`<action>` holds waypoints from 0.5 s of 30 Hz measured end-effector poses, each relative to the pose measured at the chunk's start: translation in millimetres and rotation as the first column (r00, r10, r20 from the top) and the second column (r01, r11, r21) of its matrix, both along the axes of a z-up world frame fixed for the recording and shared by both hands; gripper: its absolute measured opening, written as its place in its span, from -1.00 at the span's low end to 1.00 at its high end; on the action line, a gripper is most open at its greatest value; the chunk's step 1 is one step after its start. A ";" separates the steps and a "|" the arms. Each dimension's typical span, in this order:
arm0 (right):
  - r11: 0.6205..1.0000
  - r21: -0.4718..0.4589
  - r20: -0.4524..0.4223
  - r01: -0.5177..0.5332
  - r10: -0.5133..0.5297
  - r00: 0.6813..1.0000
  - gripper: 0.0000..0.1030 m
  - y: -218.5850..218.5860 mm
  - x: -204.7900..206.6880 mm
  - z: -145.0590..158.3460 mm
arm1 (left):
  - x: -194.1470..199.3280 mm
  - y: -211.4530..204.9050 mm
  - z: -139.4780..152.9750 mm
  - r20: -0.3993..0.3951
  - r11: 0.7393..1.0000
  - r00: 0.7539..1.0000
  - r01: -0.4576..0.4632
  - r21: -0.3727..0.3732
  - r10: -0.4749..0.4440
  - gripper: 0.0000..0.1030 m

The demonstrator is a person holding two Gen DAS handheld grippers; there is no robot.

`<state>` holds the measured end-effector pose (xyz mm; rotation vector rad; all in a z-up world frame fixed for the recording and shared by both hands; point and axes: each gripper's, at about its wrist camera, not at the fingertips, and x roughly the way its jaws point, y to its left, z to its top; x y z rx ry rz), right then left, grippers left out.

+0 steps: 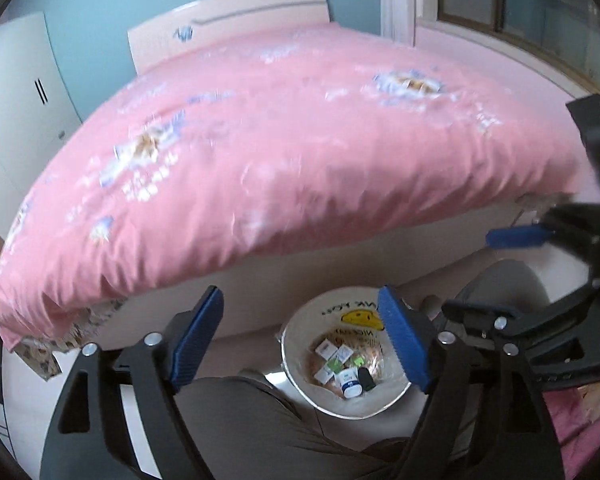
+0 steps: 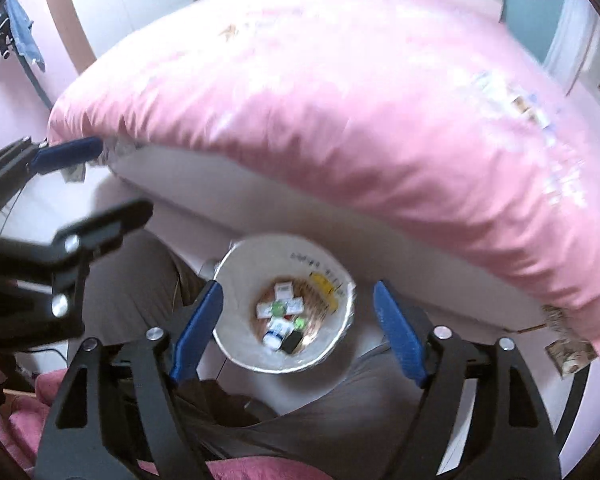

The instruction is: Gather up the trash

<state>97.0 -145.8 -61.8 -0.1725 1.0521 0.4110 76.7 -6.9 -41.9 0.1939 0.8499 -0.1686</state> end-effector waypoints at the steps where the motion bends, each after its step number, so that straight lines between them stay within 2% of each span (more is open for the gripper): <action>1: 1.000 0.002 0.017 0.007 -0.007 1.000 0.55 -1.4 -4.2 6.1 | -6.2 -1.6 4.4 0.010 1.000 1.000 0.000 -0.001 0.000 0.66; 8: 0.999 0.005 0.151 0.050 -0.050 0.987 0.63 -11.1 -42.9 38.2 | -42.9 -9.5 33.0 0.120 0.999 0.993 -0.005 0.045 0.000 0.80; 15: 0.993 0.031 0.266 0.111 -0.115 0.957 0.66 -15.7 -85.6 53.9 | -73.1 -8.0 44.4 0.154 0.998 0.988 -0.034 0.052 0.025 0.85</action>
